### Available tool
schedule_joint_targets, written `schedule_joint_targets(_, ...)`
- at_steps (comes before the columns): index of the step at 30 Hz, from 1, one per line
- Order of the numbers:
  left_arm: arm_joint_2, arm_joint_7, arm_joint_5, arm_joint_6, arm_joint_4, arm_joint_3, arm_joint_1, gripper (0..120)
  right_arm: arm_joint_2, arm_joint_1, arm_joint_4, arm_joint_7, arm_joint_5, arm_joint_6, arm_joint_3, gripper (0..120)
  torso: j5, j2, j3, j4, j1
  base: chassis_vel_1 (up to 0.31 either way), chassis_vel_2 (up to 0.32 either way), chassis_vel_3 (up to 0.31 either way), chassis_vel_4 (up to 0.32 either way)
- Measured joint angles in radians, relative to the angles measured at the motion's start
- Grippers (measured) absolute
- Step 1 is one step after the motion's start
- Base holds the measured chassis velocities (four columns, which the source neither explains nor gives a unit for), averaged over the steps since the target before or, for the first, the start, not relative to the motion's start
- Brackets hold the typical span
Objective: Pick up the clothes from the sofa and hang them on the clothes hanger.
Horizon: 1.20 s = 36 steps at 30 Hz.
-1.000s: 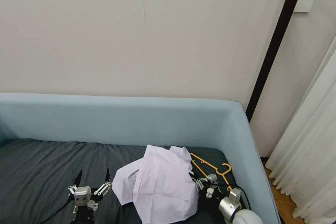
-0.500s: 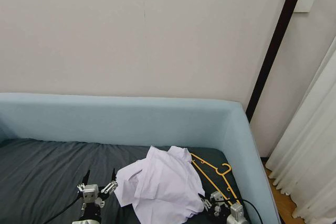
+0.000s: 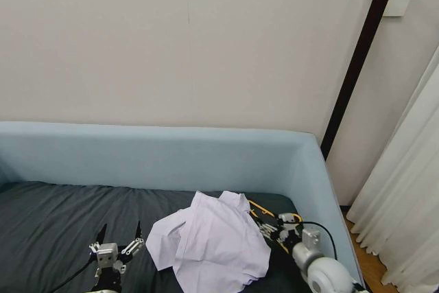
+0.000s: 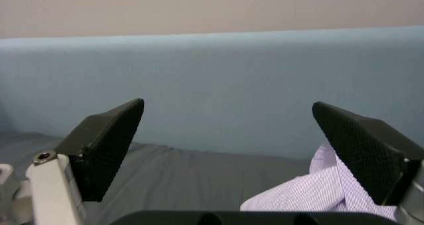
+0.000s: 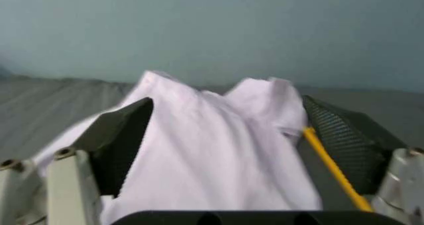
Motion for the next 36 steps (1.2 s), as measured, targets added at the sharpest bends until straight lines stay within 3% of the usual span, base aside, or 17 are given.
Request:
schedule_joint_targets(8,-0.019,0.004,0.033,-0.011,0.0,0.011,0.033,100,0.186,0.215,-0.38,-0.157,-0.115,0.078,-0.095,100,-0.0004,0.0,0.0,-0.0008,0.0,0.0,0.0,0.0,0.0)
schedule_joint_targets(11,-0.024,0.004,0.042,-0.016,-0.019,0.009,0.052,100,0.273,0.27,-0.539,-0.177,-0.202,0.076,-0.071,100,-0.0005,0.0,0.0,-0.0005,0.0,0.0,0.0,0.0,0.0)
schedule_joint_targets(18,-0.032,0.004,0.06,-0.021,-0.047,-0.004,0.071,100,0.375,0.317,-0.707,-0.309,-0.266,0.076,-0.018,100,-0.0003,0.0,0.0,-0.0007,0.0,0.0,0.0,0.0,0.0)
schedule_joint_targets(21,-0.042,0.003,0.074,-0.024,-0.053,-0.006,0.08,100,0.433,0.34,-0.81,-0.375,-0.383,0.095,0.035,100,-0.0004,0.0,0.0,-0.0005,0.0,0.0,0.0,0.0,0.0)
schedule_joint_targets(26,-0.049,0.003,0.08,-0.025,-0.058,-0.007,0.087,100,0.46,0.345,-0.866,-0.379,-0.459,0.106,0.065,100,-0.0002,0.0,0.0,-0.0007,0.0,0.0,0.0,0.0,0.0)
schedule_joint_targets(36,-0.077,0.0,0.1,-0.033,-0.062,-0.002,0.093,100,0.462,0.331,-0.868,-0.349,-0.541,0.105,0.073,67,0.0,0.0,0.0,-0.0006,0.0,0.0,0.0,0.0,0.0)
